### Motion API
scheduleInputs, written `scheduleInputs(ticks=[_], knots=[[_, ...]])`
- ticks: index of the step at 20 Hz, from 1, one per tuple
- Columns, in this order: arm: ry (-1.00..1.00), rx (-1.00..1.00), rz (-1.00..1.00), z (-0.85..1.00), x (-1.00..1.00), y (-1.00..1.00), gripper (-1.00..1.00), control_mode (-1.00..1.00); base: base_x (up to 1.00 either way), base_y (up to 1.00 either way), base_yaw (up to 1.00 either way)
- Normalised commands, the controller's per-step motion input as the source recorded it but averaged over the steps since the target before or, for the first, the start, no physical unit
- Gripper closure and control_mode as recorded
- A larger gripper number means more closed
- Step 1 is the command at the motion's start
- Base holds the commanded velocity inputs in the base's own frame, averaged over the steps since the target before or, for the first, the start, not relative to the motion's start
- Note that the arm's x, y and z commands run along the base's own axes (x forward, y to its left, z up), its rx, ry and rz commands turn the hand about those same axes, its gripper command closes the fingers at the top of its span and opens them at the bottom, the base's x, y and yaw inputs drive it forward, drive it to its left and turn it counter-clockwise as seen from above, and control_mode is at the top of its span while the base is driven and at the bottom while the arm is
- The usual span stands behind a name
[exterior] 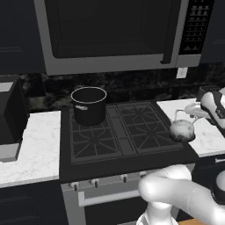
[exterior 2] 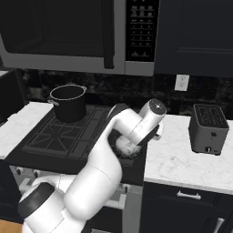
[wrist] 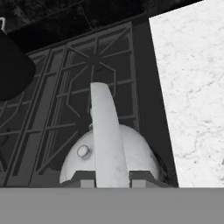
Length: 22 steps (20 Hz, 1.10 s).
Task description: Pick the kettle from the counter and place it on a stove burner. Then turn the burner on.
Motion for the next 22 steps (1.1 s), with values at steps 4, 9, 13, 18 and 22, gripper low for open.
scheduleInputs(ticks=[4, 9, 13, 18, 22], knots=[[-0.11, -0.11, 0.00, 0.18, -0.09, 0.83, 1.00, -1.00, 0.00, 0.00, 0.00], [-0.09, -0.13, 0.00, 0.14, -0.08, 0.89, 1.00, -1.00, 0.00, 0.00, 0.00], [-0.08, -0.12, 0.00, 0.14, -0.04, 0.92, 1.00, -1.00, 0.00, 0.00, 0.00], [-0.07, -0.07, 0.00, 0.16, -0.03, 0.90, 1.00, -1.00, 0.00, 0.00, 0.00], [-0.06, 0.00, 0.00, 0.08, 0.00, 0.89, 1.00, -1.00, 0.00, 0.00, 0.00]])
